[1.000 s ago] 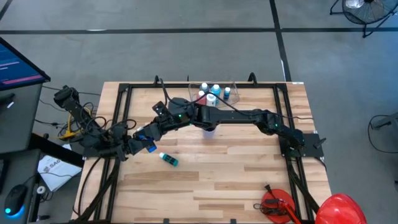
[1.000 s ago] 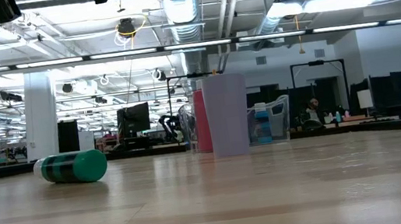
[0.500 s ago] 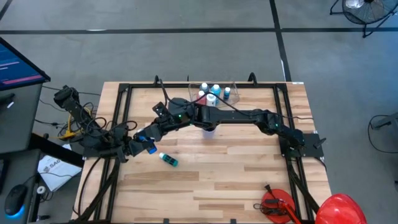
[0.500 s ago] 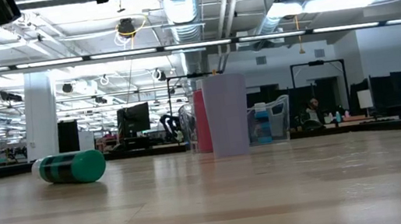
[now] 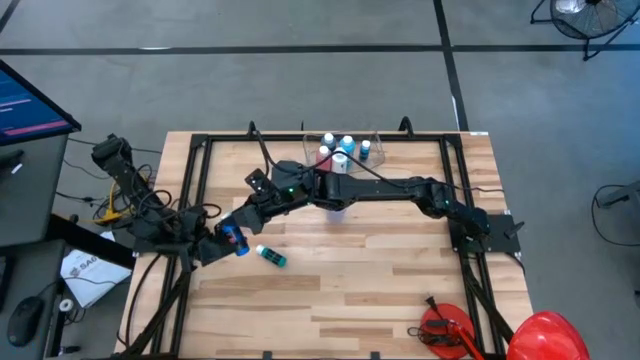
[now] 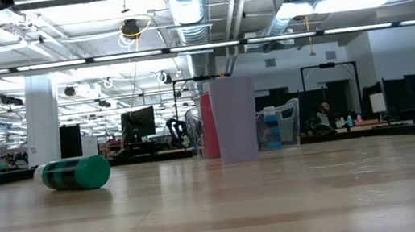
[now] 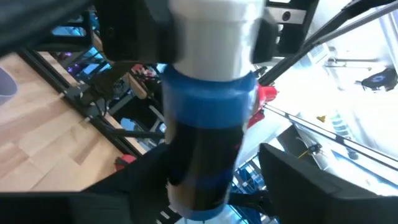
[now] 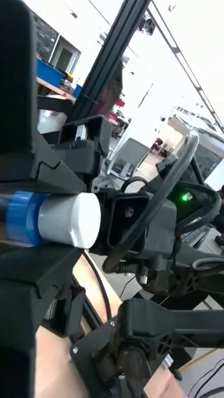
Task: Pick & Place Paint Supplies
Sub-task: Put the blue paint bottle into the transparent bin
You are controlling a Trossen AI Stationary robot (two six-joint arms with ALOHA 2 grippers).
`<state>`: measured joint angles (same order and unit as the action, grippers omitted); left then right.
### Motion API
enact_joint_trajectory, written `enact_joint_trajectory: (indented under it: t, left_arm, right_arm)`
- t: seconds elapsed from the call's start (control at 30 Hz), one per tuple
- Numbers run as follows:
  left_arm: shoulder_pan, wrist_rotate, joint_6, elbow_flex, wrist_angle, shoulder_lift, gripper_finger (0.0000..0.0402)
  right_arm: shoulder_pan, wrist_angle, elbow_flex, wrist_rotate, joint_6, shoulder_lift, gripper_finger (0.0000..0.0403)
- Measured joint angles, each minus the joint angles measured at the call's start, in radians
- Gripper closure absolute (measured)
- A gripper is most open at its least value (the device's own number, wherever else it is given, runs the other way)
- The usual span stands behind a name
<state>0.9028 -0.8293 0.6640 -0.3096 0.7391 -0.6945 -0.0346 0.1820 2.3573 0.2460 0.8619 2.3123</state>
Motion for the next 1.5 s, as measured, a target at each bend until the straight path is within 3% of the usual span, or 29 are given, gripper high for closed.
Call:
enact_joint_trajectory:
  t: [0.23,0.4,0.57,0.77,1.23,1.5]
  left_arm:
    - [0.006,0.018,0.029,0.000,-0.011,-0.001,0.0069]
    - [0.024,0.011,0.025,0.000,-0.023,0.000,0.0039]
    - [0.028,0.008,0.025,0.000,-0.025,0.000,0.0041]
    - [0.027,-0.028,0.027,0.000,-0.044,0.000,0.0053]
    - [0.027,-0.083,0.029,0.000,-0.063,-0.001,0.0066]
    - [0.025,-0.140,0.024,0.000,-0.068,-0.001,0.0066]
  right_arm:
    - [-0.005,0.041,0.000,-0.009,-0.001,0.000,0.0305]
    - [0.006,0.100,0.000,-0.009,-0.045,-0.028,0.0305]
    - [0.026,0.178,0.002,-0.062,-0.106,-0.088,0.0305]
    - [0.035,0.411,-0.002,-0.156,-0.206,-0.165,0.0305]
    - [0.021,0.659,-0.006,-0.626,-0.403,-0.335,0.0305]
    - [0.008,0.783,-0.006,-0.787,-0.427,-0.358,0.0305]
